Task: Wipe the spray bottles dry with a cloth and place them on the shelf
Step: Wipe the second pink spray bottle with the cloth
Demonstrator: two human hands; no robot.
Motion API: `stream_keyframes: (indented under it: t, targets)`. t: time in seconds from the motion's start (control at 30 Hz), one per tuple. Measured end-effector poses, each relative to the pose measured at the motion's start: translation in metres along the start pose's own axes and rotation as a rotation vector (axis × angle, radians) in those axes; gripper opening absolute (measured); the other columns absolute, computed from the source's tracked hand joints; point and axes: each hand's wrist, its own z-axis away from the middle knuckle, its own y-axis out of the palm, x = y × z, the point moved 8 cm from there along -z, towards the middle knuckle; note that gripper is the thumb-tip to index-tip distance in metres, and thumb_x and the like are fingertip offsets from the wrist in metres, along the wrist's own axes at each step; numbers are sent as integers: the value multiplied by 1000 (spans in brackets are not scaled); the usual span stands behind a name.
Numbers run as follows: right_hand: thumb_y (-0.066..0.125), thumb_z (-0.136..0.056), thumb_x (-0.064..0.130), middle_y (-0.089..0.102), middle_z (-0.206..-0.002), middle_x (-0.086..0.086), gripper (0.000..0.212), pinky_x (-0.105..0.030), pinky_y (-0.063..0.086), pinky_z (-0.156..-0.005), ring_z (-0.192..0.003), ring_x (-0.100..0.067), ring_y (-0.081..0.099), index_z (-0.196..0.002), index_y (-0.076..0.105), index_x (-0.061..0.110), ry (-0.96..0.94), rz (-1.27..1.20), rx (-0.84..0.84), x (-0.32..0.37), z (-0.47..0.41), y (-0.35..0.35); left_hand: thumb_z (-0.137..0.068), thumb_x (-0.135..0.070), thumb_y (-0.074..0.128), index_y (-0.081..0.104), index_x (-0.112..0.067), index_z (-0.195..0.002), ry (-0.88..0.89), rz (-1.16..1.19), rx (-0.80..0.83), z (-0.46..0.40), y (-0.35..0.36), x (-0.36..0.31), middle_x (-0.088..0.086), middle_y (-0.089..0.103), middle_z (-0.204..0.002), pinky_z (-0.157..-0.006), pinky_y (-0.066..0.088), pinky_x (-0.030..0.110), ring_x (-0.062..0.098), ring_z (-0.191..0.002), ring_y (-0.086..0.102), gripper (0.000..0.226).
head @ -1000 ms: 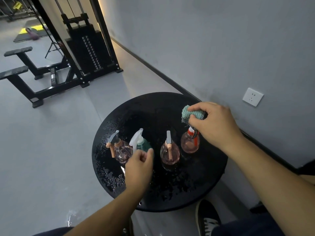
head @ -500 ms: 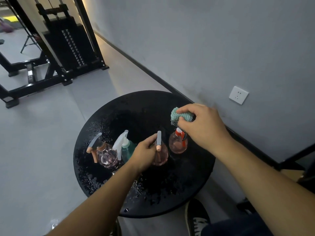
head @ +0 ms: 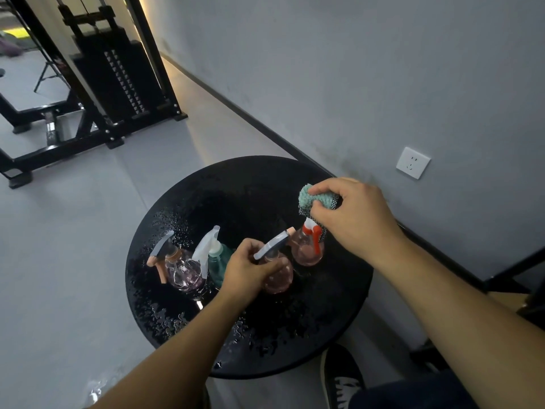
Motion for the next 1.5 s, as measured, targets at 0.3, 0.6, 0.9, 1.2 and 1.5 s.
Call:
stream_keyframes:
  t: [0.3, 0.6, 0.9, 1.2, 1.5]
  targets:
    - [70, -92, 19, 65, -108, 15, 22, 2, 44, -66, -90, 12, 58, -111, 76, 28, 5, -3, 8, -1, 0, 0, -104, -41, 66, 66, -57, -128, 88, -109, 104, 13, 4, -12, -17, 78, -112, -92, 59, 22, 2, -108, 73, 28]
    - [72, -89, 21, 68, -103, 16, 20, -1, 45, -64, -84, 10, 60, -106, 77, 31, 20, -42, -46, 9, -8, -7, -108, -47, 56, 65, -46, -110, 127, 78, -32, 24, -31, -48, -7, 76, -101, -95, 64, 48, 16, -104, 75, 9]
    - [73, -87, 22, 68, -94, 24, 21, -2, 39, -59, -72, 13, 58, -105, 78, 33, 26, -134, -52, 35, -15, 8, -107, -52, 48, 60, -34, -129, 151, 373, -36, 34, -83, -115, -3, 77, -122, -93, 64, 37, 19, -109, 78, 31]
    - [75, -90, 20, 65, -110, 21, 21, 4, 40, -80, -102, 14, 57, -104, 72, 34, -61, -225, -98, 79, -33, 42, -107, -48, 49, 61, -33, -128, 130, 478, -57, 25, -116, -128, 6, 76, -125, -101, 62, 43, 22, -111, 78, 28]
    - [63, -99, 30, 61, -118, 22, 28, -18, 56, -88, -104, 3, 61, -125, 71, 34, -162, -119, 107, 121, -40, 91, -110, -40, 50, 60, -17, -126, 142, 513, -79, 22, -130, -124, 12, 77, -122, -97, 63, 54, 33, -111, 78, 30]
